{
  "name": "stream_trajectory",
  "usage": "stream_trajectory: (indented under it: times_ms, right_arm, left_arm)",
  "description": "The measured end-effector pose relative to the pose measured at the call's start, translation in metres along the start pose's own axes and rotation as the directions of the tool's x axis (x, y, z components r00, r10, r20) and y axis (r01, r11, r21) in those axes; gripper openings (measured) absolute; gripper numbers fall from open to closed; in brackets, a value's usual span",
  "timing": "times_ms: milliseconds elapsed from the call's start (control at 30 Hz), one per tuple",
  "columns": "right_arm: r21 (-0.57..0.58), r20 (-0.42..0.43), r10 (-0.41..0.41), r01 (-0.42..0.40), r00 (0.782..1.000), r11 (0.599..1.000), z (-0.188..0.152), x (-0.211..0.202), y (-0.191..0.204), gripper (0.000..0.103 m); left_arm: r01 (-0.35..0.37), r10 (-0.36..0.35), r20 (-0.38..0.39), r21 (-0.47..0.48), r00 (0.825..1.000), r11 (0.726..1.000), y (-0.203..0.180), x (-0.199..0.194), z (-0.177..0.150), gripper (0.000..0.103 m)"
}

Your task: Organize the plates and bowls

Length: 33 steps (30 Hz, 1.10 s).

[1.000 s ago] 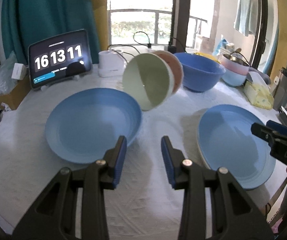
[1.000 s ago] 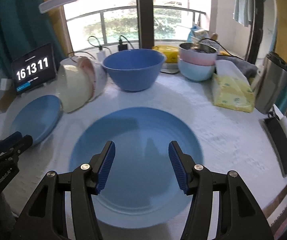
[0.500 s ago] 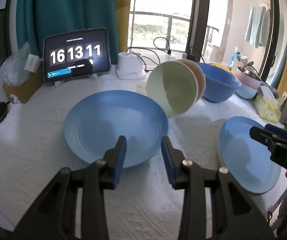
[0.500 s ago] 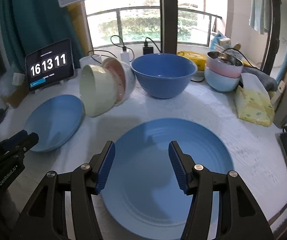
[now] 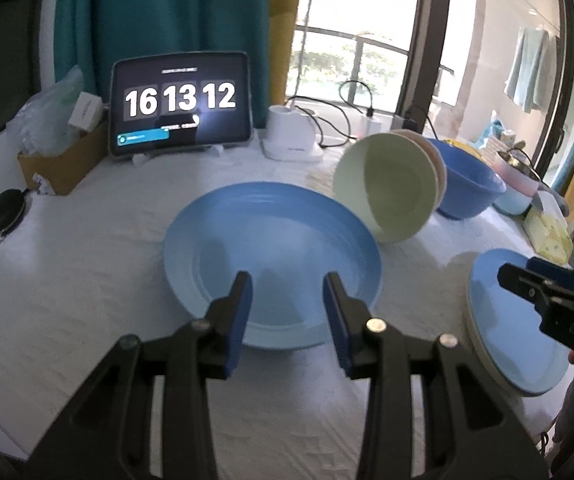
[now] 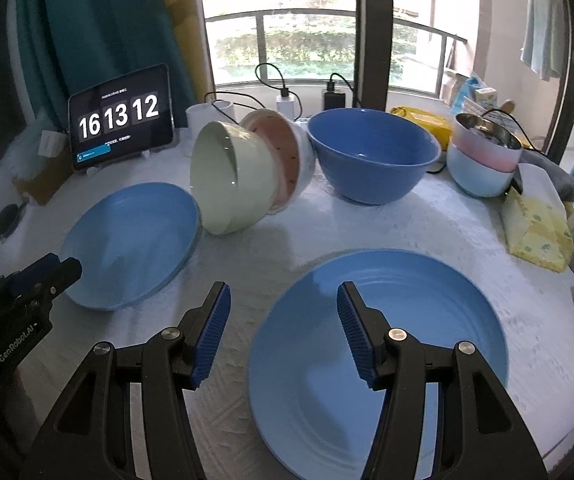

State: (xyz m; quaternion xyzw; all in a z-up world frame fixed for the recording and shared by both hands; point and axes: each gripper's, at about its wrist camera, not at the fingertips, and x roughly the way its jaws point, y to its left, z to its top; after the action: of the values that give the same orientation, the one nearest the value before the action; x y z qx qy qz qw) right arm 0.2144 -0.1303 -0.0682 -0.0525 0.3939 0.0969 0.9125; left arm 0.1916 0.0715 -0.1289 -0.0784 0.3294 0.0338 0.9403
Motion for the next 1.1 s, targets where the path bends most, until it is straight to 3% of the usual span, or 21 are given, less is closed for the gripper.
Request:
stream_trajectory:
  times_ms: [667,1100]
  right_arm:
    - [-0.048,-0.033,0.057,-0.058,0.998,0.997,0.014,0.030,0.046,0.059]
    - [-0.047,-0.076,0.080,-0.084,0.994,0.995,0.021,0.060,0.072,0.058]
  left_arm:
    - [-0.041,0.039,-0.023,-0.072,0.999,0.997,0.055,0.014,0.003,0.051]
    - [-0.045,0.040,-0.067,-0.084,0.997,0.995,0.078,0.031,0.005,0.051]
